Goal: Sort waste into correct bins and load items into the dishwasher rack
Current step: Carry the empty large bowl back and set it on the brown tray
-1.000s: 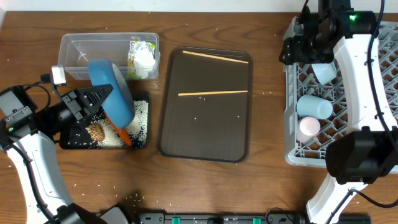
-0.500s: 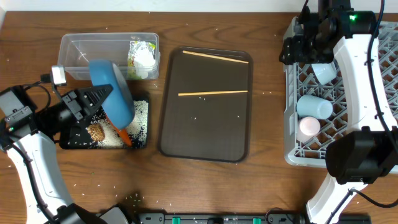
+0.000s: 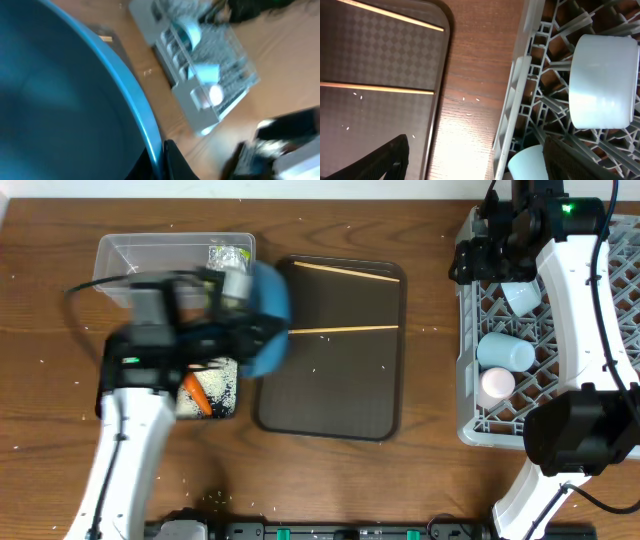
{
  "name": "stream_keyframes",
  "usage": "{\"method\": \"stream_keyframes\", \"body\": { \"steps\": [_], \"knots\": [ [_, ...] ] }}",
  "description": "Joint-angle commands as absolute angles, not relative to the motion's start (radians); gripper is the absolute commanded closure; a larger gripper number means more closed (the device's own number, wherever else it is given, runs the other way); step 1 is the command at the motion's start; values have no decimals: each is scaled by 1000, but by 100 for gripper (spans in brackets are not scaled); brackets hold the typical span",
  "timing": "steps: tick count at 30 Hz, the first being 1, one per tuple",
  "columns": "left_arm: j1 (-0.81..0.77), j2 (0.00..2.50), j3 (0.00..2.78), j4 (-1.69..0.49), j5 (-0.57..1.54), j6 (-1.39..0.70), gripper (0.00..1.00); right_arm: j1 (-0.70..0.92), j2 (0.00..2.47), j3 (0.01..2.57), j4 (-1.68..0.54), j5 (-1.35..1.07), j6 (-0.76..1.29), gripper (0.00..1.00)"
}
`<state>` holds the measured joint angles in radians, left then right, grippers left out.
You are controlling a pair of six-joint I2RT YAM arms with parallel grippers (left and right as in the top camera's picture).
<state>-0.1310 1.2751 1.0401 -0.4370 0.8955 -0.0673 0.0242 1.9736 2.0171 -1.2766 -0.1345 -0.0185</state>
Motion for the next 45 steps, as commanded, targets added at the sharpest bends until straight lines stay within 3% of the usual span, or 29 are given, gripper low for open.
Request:
{"method": "stream_keyframes", "body": {
  "steps": [1,8,23,25,28,31,39,45],
  "knots": [
    [-334,1288,1066,-428,487,-92,94,8,1977,2011,-1283,-132,-31,22],
    [-650,1413,1066,-416,89,-92,94,8,1977,2011,-1285,-132,-31,22],
    [-743,1613,1066,-358,59,-92,94,8,1977,2011,-1297,-131,-31,22],
    [-743,1613,1066,-356,60,-92,85,8,1977,2011,-1297,-132,-31,22],
    [-743,1613,1066,-353,60,-92,60,8,1977,2011,-1297,-132,-31,20],
    [-743,1611,1066,-352,67,-92,46,8,1977,2011,-1297,-132,-31,17],
    [-728,1534,1103,-356,69,-145,44,22,1977,2006,-1277,-288,-31,18],
    [-629,1380,1124,-358,66,-216,44,86,1982,1993,-1256,-300,-30,18]
  ]
}}
